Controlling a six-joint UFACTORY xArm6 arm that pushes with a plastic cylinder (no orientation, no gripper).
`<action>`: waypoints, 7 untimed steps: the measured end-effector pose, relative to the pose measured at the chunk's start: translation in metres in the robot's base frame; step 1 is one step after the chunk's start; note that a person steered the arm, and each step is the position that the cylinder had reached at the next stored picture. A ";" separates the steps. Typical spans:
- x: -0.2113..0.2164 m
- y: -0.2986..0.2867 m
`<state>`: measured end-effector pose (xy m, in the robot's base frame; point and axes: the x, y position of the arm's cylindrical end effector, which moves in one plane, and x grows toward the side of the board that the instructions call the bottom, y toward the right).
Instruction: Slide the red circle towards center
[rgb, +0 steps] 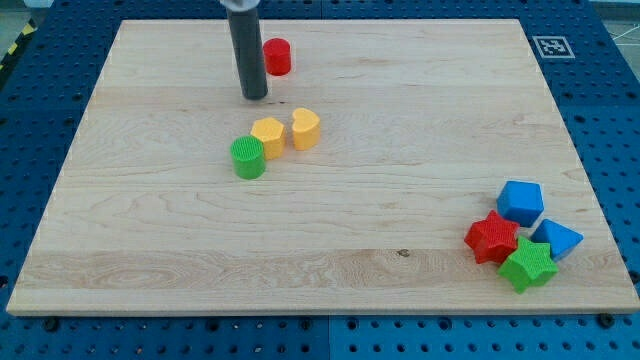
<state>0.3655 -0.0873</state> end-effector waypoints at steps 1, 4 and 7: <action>0.019 -0.007; -0.095 -0.054; -0.173 -0.044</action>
<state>0.1928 -0.1308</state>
